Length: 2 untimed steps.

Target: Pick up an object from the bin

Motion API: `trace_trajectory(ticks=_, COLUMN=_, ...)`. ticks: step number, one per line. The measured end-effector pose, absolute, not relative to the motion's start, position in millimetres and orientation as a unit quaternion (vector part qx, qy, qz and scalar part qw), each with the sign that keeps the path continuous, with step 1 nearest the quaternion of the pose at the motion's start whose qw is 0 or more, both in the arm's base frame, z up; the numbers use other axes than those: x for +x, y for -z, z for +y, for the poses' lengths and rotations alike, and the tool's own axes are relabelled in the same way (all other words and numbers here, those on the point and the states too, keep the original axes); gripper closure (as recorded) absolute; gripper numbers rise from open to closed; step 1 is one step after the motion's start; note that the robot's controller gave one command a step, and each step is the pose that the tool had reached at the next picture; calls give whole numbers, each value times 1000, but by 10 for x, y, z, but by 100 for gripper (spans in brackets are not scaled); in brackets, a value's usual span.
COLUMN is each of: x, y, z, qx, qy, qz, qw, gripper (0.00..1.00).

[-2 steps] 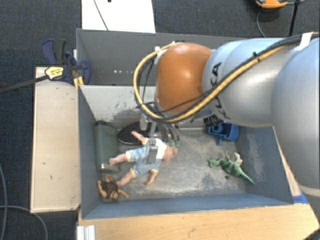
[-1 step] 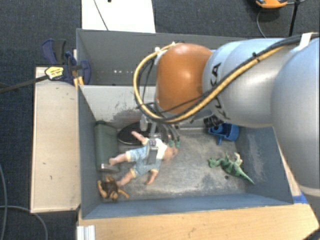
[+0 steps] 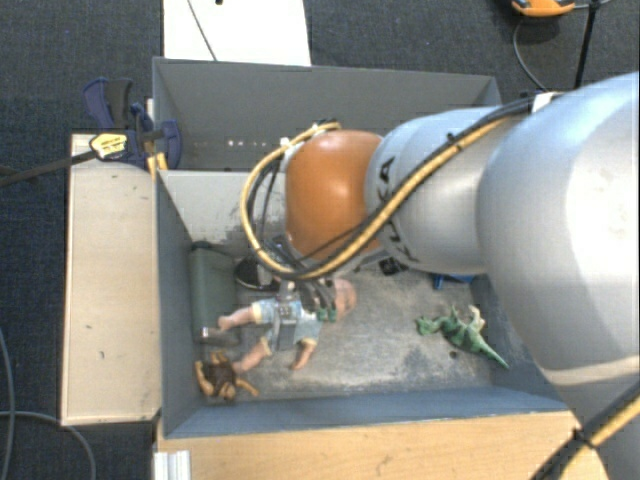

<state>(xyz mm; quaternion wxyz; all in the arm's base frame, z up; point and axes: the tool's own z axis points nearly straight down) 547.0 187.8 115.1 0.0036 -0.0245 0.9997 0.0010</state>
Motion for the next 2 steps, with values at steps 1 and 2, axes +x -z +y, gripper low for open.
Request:
trace_trajectory(ticks=1, x=5311, y=-703, z=1802, qx=-105, qy=-1, qz=994, qw=1, gripper=100)
trace_trajectory(ticks=2, x=5311, y=-703, z=1801, qx=-104, qy=-1, qz=995, qw=1, gripper=100)
